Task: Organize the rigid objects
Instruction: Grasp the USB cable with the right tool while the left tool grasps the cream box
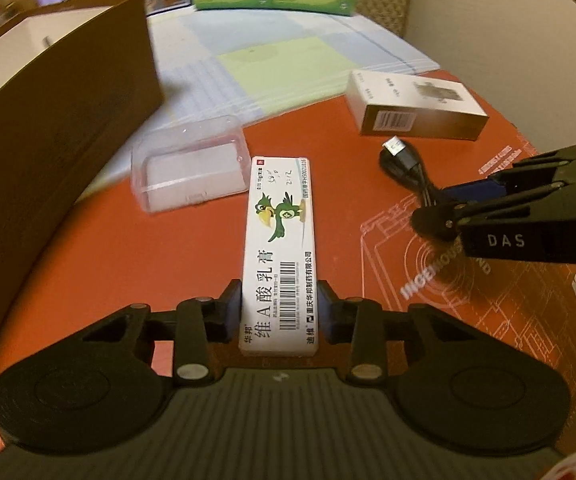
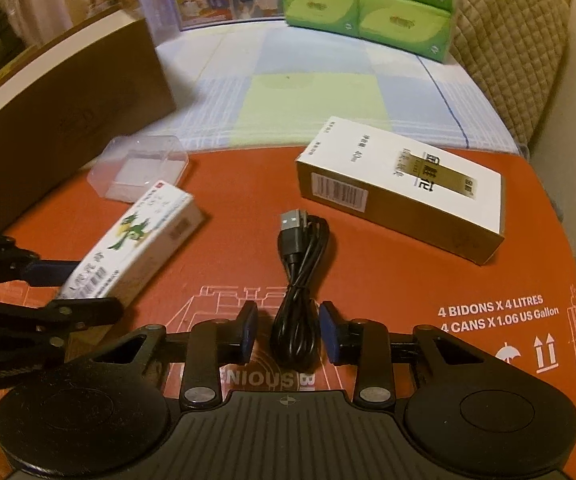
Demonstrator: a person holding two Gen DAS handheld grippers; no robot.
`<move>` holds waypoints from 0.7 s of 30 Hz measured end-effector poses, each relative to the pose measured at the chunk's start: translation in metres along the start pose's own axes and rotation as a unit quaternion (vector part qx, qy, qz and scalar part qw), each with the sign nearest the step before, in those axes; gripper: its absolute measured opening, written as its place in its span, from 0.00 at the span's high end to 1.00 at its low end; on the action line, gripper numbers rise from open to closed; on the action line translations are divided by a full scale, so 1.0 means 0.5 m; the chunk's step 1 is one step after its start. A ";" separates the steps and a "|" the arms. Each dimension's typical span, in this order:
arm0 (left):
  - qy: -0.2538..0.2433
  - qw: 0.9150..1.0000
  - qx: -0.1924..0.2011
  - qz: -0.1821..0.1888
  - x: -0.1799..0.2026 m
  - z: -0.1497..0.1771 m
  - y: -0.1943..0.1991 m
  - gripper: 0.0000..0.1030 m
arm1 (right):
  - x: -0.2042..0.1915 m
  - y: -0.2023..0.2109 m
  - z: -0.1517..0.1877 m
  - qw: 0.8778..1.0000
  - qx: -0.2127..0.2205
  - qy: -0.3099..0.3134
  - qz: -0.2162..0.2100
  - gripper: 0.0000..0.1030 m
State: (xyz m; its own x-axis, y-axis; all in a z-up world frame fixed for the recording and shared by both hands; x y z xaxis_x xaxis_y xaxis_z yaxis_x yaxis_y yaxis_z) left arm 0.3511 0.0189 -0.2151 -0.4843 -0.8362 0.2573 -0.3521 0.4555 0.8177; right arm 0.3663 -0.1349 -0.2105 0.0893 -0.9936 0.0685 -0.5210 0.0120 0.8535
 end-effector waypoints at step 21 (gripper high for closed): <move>0.014 1.000 -0.010 -0.026 0.017 -0.031 -0.021 0.57 | 0.015 0.011 0.020 1.000 0.000 -0.010 -0.012 0.61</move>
State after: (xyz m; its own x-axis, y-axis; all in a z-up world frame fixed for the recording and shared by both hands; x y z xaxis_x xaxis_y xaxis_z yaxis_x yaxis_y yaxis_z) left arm 0.3631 0.0022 -0.2133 -0.4437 -0.8665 0.2286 -0.3603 0.4061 0.8398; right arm 0.3557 -0.1434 -0.2107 0.0851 -0.9956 0.0385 -0.5184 -0.0112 0.8551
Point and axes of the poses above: each gripper's, at about its wrist camera, not at the fingertips, and y roughly against the way its jaws point, x to its right, z to its underside, the point moved 8 cm from there along -y, roughly the way its jaws point, and after that the axes turned 15 degrees about z, right-handed, at the moved point
